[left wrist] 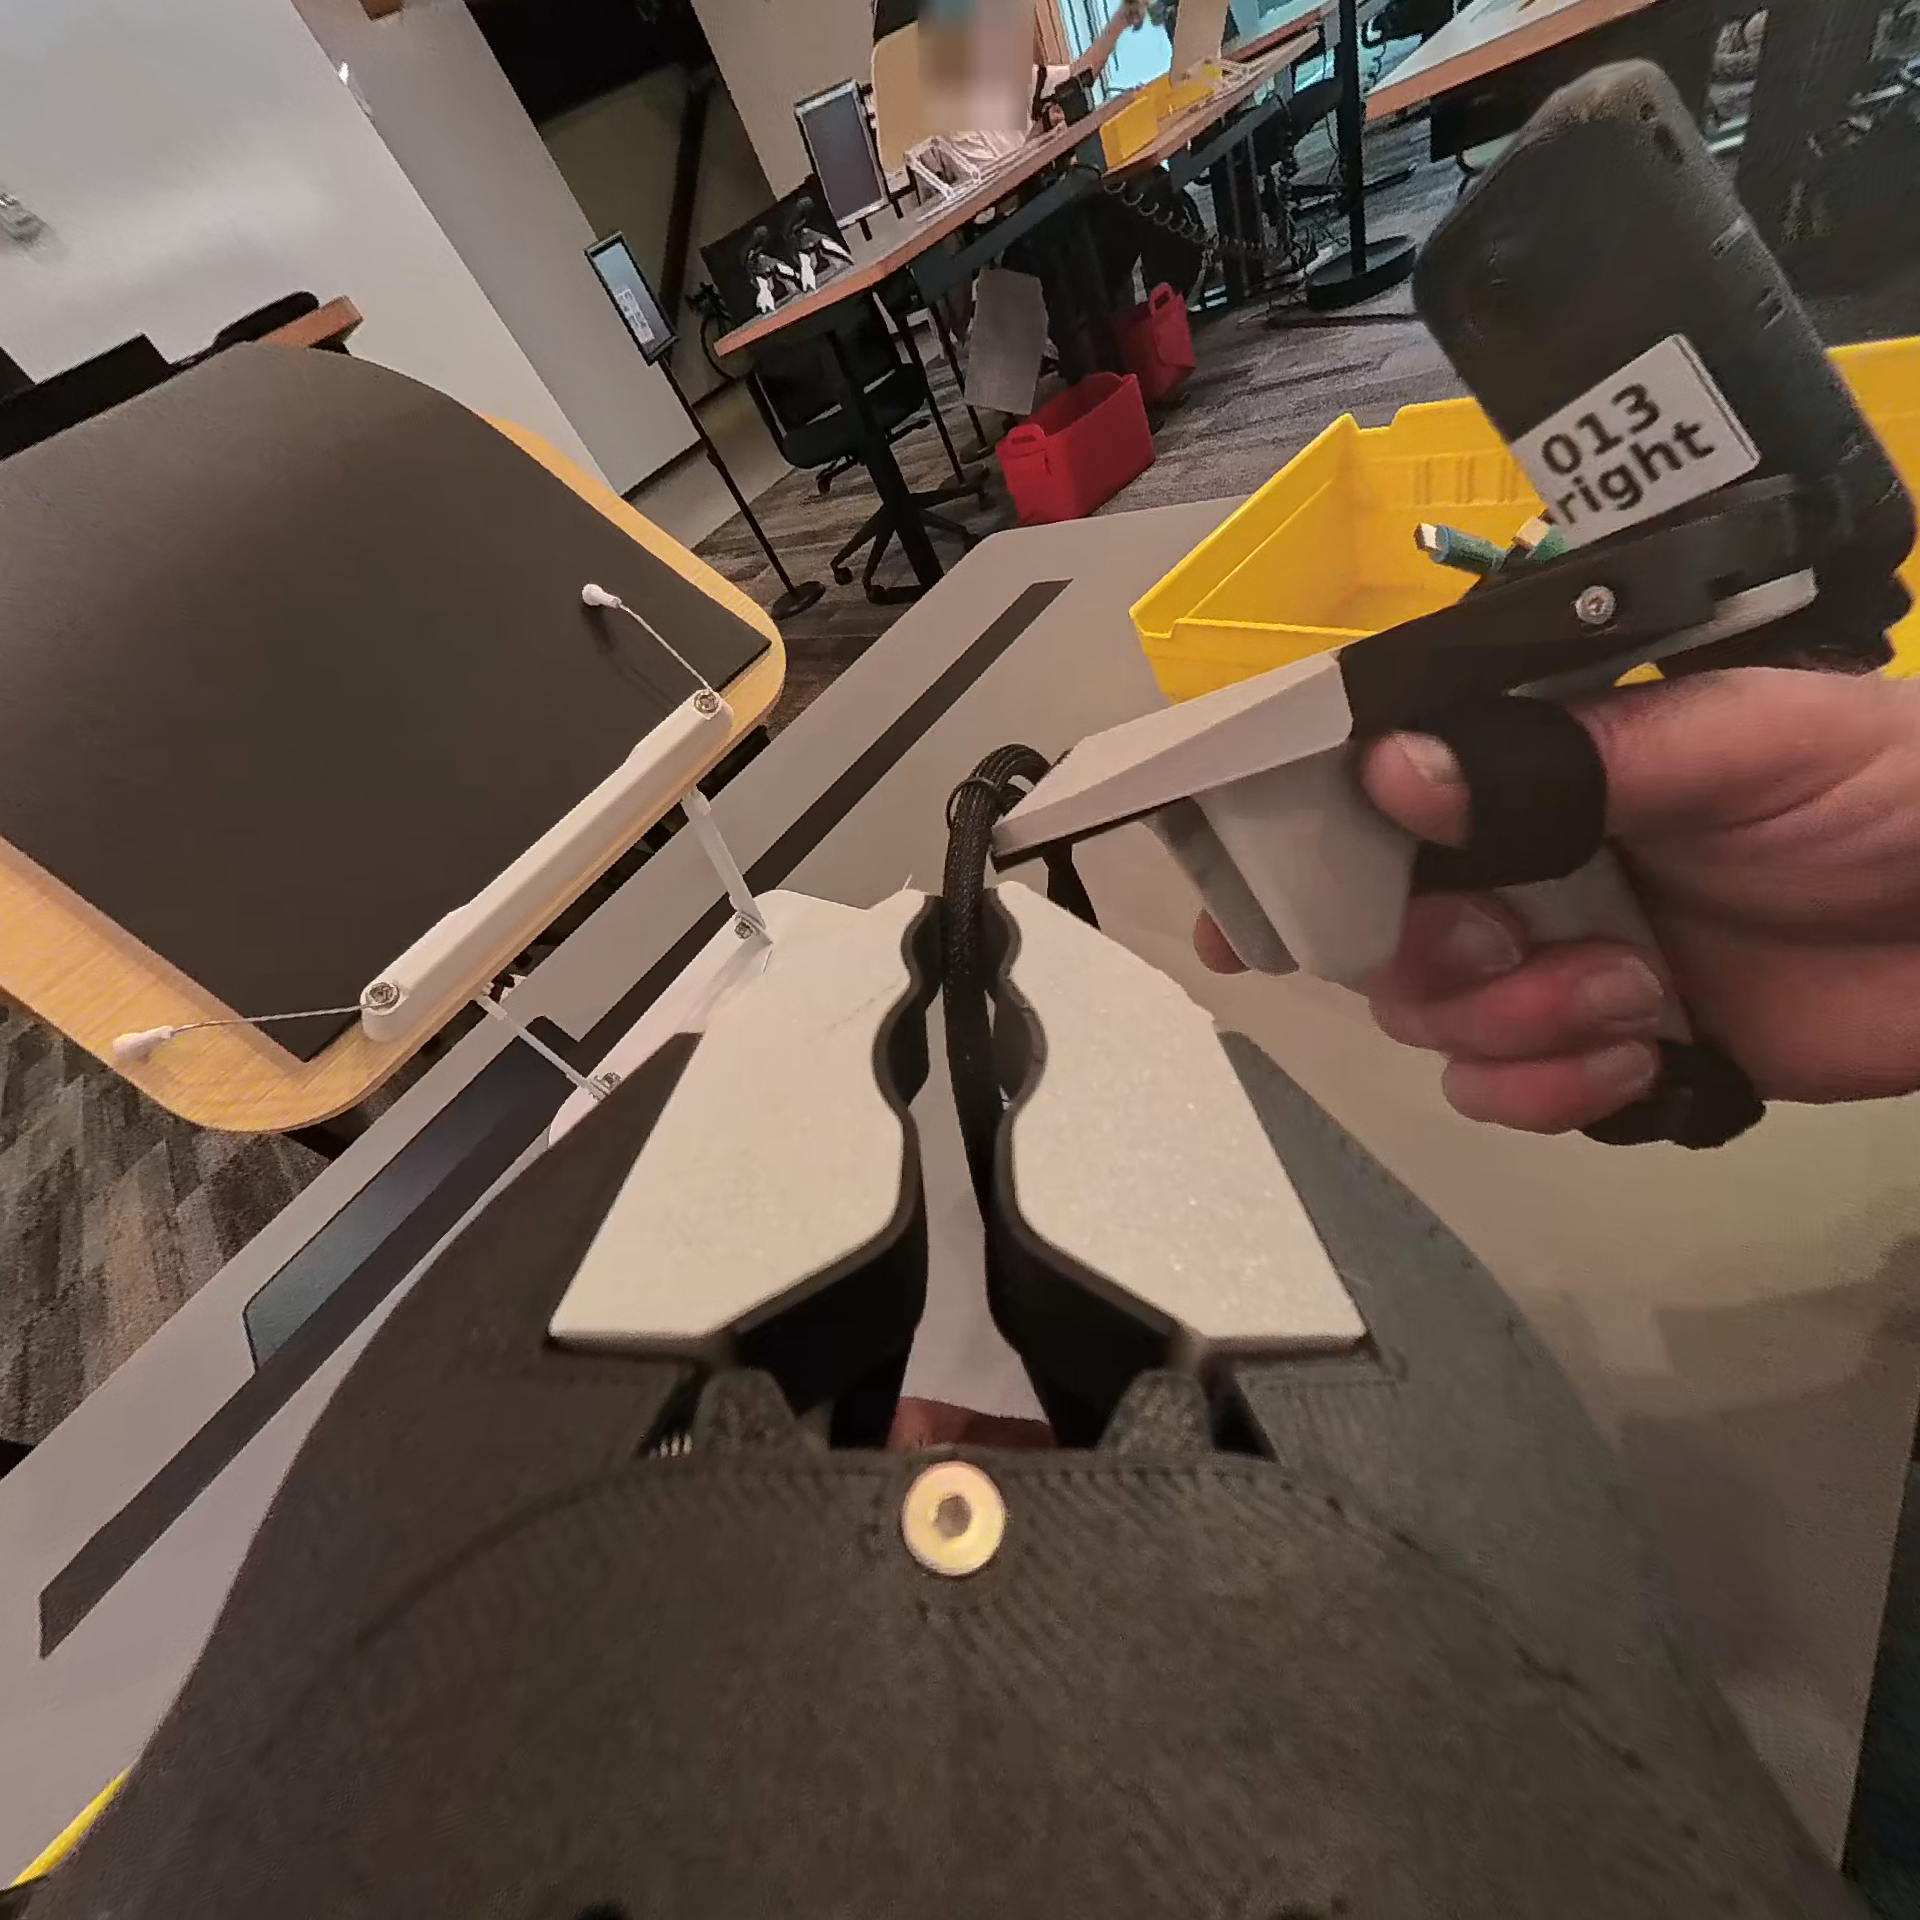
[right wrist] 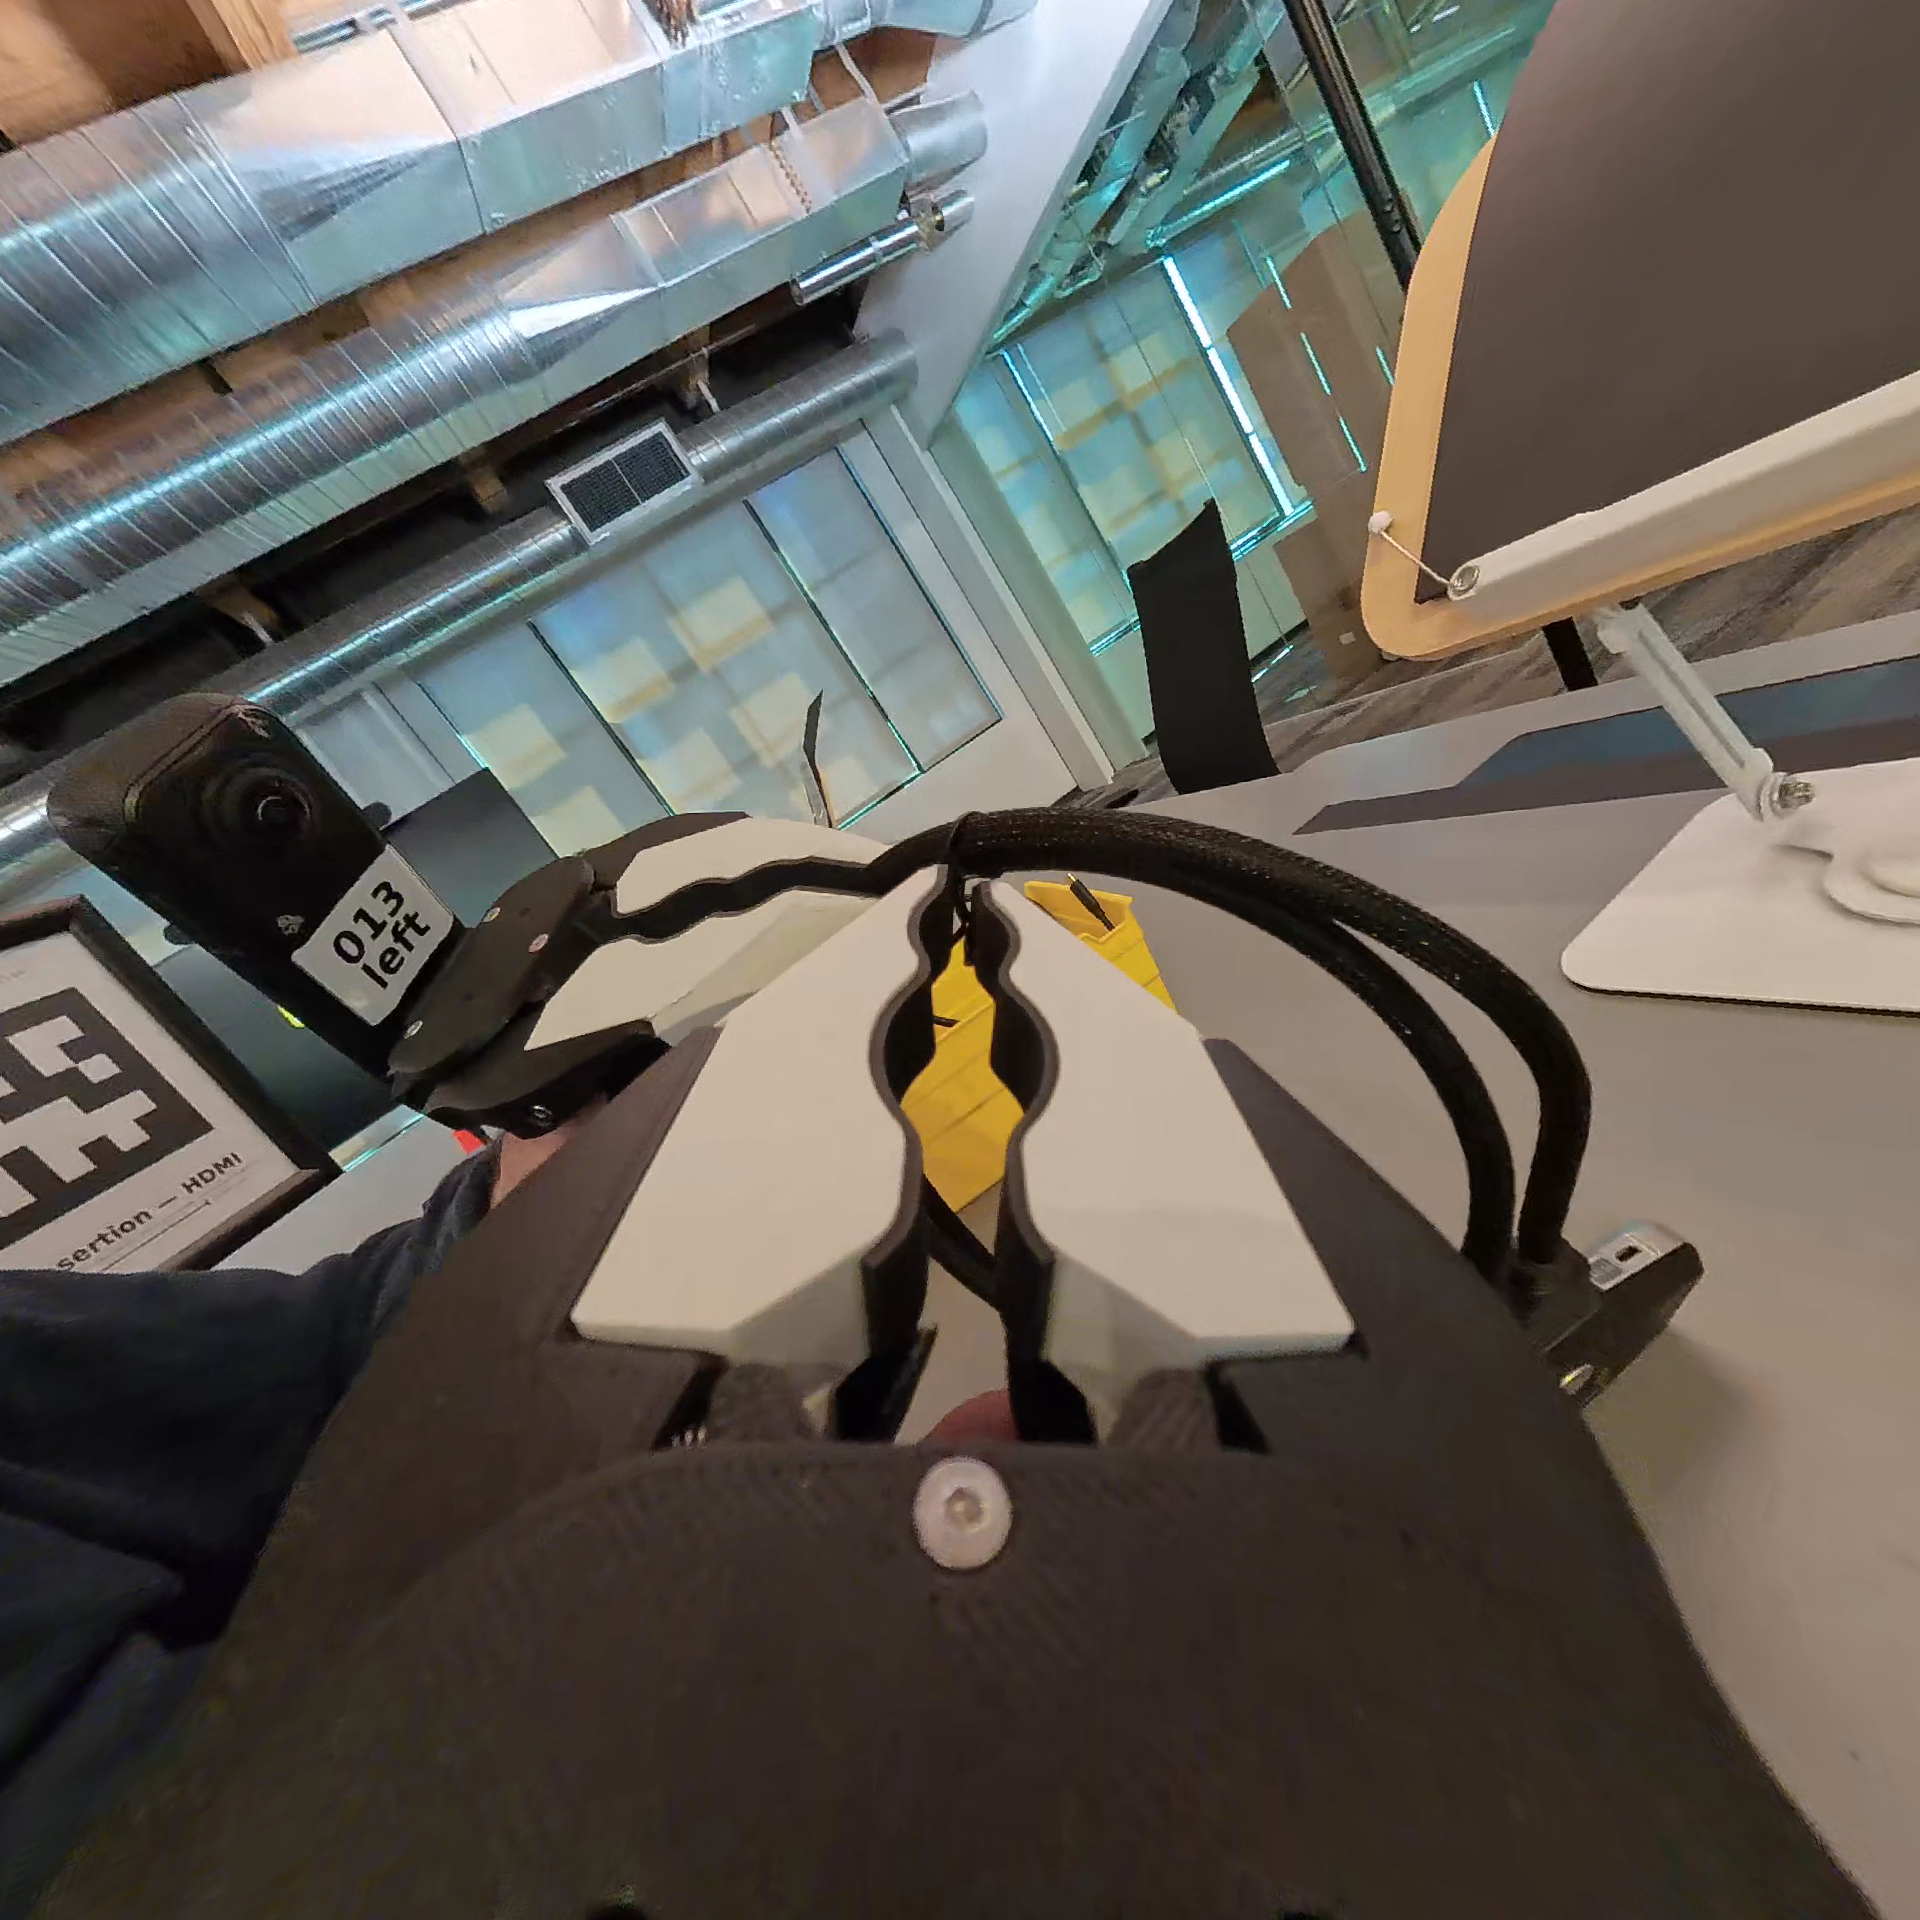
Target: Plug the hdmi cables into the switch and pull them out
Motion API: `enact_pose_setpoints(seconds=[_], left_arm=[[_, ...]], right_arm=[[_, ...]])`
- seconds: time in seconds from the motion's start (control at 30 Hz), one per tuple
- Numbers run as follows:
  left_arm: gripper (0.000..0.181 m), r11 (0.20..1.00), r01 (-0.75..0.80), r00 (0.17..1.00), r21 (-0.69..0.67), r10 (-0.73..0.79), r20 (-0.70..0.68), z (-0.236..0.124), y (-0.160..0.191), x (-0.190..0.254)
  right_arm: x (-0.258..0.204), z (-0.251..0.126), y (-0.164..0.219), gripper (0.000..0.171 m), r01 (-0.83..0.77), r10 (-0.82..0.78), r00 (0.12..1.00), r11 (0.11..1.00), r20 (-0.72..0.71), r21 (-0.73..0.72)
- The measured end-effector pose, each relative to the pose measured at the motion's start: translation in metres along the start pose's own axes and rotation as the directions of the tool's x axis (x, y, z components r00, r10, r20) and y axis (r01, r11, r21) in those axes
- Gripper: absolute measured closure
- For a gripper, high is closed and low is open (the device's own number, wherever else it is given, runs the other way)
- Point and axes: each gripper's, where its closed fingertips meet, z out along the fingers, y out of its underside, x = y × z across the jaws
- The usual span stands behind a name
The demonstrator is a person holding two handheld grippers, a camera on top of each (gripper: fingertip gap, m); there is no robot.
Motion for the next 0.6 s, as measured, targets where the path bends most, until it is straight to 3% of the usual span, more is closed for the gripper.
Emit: enact_pose_setpoints(seconds=[0.17,0.27,0.33,0.43,0.5,0.57,0.6], left_arm=[[0.175,1.000,0.003,1.000,-0.001,-0.003,0.002,0.000,0.000,0.001],[0.175,1.000,0.001,1.000,-0.004,-0.001,0.002,0.000,0.000,0.000],[0.175,1.000,0.006,1.000,-0.008,-0.006,-0.001,-0.001,-0.001,0.000],[0.175,0.999,0.028,0.999,-0.021,-0.028,-0.019,-0.001,-0.001,0.001],[0.175,0.998,0.057,0.998,-0.028,-0.058,-0.033,-0.002,-0.002,0.001],[0.175,0.995,0.095,0.994,-0.038,-0.097,-0.046,-0.003,-0.003,0.000],[0.175,0.992,0.118,0.991,-0.044,-0.120,-0.055,-0.003,-0.004,0.000]], right_arm=[[-0.001,0.001,0.001,0.171,0.100,-0.101,0.994,0.995,-0.034,-0.014],[0.001,0.001,0.001,0.171,0.307,-0.315,0.942,0.948,-0.117,-0.082],[0.002,0.000,0.002,0.171,0.497,-0.522,0.835,0.851,-0.172,-0.171],[0.005,-0.002,0.003,0.171,0.754,-0.832,0.518,0.554,-0.198,-0.354],[0.008,-0.003,0.001,0.171,0.841,-0.971,0.184,0.237,-0.155,-0.486],[0.009,-0.003,-0.001,0.171,0.808,-0.982,-0.179,-0.114,-0.057,-0.577],[0.009,-0.002,-0.001,0.171,0.779,-0.960,-0.279,-0.216,-0.016,-0.588]])
